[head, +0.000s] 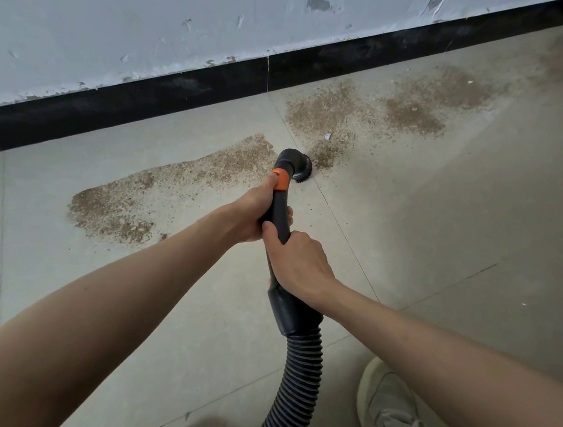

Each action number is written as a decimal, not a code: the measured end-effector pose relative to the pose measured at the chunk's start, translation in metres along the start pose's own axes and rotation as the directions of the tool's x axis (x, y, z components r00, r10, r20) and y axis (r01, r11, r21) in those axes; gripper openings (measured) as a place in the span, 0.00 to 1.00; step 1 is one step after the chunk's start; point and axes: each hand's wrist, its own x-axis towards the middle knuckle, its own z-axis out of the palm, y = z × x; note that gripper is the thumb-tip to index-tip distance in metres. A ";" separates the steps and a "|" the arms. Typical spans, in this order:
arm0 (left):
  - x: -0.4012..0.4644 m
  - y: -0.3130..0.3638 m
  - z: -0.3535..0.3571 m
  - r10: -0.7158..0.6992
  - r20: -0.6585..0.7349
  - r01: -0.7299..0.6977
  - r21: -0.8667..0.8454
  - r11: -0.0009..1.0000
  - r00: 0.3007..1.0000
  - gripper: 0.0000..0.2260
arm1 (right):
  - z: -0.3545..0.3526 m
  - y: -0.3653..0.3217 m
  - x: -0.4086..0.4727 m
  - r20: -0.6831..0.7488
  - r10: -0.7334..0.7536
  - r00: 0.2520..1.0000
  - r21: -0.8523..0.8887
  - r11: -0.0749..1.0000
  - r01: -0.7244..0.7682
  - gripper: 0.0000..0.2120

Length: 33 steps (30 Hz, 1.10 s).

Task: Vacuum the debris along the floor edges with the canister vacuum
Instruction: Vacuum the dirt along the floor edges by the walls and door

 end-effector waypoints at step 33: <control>-0.139 -0.060 -0.264 0.002 -0.626 -0.411 -0.510 0.756 0.780 0.18 | 0.189 -0.154 -0.037 0.570 -0.415 0.709 -0.264 0.724 0.637 0.24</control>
